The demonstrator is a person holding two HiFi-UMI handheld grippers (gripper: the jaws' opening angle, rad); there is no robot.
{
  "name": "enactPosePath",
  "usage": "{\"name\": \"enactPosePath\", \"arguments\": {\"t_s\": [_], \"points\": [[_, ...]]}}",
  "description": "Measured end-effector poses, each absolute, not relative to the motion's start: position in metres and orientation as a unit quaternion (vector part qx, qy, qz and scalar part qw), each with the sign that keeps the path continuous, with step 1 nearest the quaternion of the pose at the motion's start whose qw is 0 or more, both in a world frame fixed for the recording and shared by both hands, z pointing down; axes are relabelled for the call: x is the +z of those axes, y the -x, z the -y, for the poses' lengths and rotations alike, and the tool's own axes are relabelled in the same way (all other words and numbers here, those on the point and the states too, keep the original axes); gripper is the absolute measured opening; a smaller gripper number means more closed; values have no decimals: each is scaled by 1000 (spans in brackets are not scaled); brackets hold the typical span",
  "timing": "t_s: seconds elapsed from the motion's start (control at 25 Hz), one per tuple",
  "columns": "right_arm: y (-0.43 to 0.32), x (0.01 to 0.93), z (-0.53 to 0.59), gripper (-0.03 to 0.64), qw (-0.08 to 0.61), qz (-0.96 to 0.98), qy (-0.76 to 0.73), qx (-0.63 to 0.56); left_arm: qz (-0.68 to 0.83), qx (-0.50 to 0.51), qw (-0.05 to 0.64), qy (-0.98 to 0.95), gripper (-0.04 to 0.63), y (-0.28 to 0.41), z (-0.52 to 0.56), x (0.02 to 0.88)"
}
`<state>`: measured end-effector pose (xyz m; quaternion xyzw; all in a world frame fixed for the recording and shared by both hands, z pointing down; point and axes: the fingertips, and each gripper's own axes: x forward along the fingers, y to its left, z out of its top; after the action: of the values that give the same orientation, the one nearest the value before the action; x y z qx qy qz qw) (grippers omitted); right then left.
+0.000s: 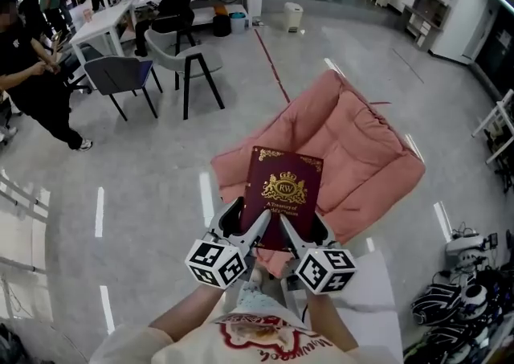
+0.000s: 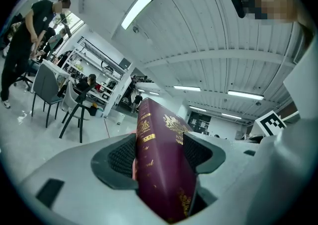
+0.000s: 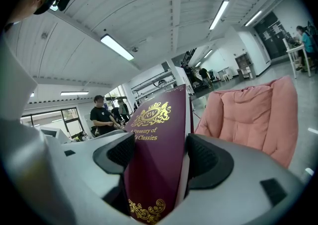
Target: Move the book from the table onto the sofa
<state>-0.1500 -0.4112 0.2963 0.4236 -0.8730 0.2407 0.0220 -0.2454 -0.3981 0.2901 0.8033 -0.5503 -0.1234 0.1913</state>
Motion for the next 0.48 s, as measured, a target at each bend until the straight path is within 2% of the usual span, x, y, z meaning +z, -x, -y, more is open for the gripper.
{"name": "enactPosePath", "arguments": {"t_s": [0.48], "points": [[146,306,486,321,15,853,-449,264,532,-100,190,-819,287,241,480,296]]}}
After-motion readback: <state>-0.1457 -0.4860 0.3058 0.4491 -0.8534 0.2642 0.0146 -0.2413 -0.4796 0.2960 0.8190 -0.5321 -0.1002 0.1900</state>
